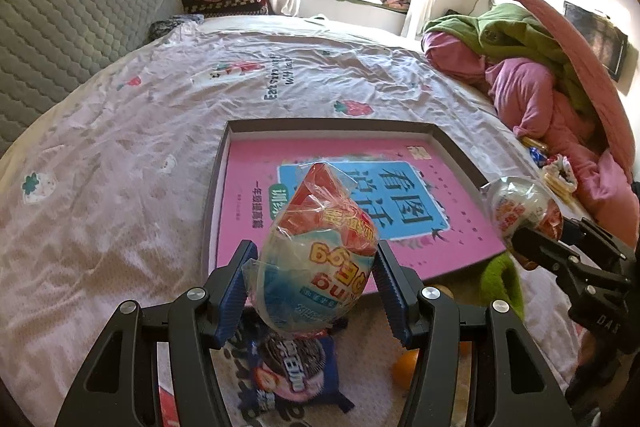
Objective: Organize objects
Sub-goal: 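Close left tool on the Kinder bag while right tool grasps the red candy bag, then carry the Kinder bag over the grey box while right tool carries the red bag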
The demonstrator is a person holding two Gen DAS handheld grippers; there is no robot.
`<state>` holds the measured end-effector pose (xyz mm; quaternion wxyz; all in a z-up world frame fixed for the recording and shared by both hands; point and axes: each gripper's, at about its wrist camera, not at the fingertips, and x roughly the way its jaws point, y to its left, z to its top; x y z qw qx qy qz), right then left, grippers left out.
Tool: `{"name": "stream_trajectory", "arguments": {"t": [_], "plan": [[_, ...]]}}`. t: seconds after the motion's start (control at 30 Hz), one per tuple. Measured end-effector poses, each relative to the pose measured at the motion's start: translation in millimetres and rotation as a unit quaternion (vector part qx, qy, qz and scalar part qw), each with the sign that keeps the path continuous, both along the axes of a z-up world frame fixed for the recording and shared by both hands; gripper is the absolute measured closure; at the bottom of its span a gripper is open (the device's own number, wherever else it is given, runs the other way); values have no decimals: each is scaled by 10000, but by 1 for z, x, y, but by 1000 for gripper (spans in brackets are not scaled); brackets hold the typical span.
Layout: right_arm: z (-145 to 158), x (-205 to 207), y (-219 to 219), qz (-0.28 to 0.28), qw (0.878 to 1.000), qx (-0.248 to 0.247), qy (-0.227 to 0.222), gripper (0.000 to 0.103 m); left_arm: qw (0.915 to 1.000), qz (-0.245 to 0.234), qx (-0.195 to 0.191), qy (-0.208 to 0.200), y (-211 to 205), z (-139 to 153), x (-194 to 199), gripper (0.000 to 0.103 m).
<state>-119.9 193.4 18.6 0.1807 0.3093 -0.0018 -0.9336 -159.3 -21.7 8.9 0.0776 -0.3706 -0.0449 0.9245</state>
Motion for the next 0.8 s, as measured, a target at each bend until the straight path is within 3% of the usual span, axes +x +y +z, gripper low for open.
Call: {"name": "stream_trajectory", "arguments": {"t": [0.4,0.8], "plan": [[-7,-26,6,-130,9996,226,-52,52,9998,103,-58,-170,-9,-11,-20,43],[-32,-49,8,-343,9973,556,-329,52,9990,172,-250,-337,-12,-27,-41,43]]}}
